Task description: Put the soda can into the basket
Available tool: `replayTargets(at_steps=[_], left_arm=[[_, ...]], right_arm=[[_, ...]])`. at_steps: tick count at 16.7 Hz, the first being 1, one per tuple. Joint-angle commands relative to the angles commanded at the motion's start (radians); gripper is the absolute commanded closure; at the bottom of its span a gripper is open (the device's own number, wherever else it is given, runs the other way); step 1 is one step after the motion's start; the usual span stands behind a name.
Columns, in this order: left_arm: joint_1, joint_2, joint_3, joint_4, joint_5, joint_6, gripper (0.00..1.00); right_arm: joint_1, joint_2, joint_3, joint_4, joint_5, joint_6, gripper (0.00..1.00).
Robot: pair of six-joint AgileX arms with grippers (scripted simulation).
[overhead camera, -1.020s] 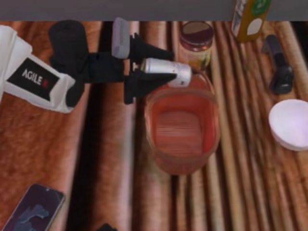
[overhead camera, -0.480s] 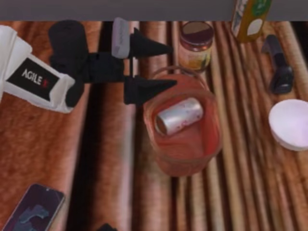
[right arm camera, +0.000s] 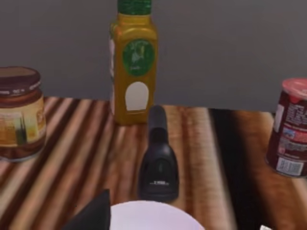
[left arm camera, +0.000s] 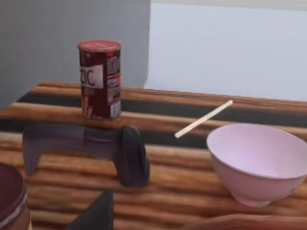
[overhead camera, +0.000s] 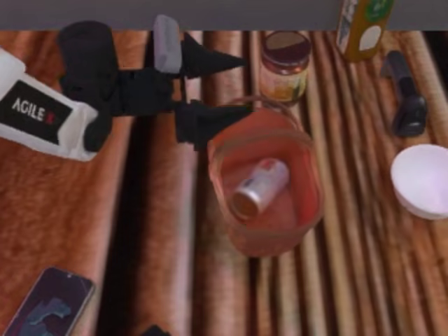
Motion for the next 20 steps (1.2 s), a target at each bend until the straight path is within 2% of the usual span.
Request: replayTargets(at_steps=[2,5,16,20], left_arm=[[0.019,-0.101,-0.06,-0.057,-0.063,-0.019,0.0],[0.057,-0.315,-0.181,-0.169,-0.193,-0.049,0.0],[0.221,-1.43,-0.747,-0.647,-0.804,-0.075,0.0],[0.265,-1.83,-0.947,-0.801,-1.003,-0.054,0.0]], right_arm=[[0.036,0.113,0.113,-0.088,-0.001,-0.056,0.0],[0.106,0.356,0.355,-0.265,0.0,-0.168,0.0],[0.425,1.581,1.589,-1.086,-0.002,-0.678,0.0],[0.525,1.957,1.982,-1.334,-0.001,-0.838,0.0]])
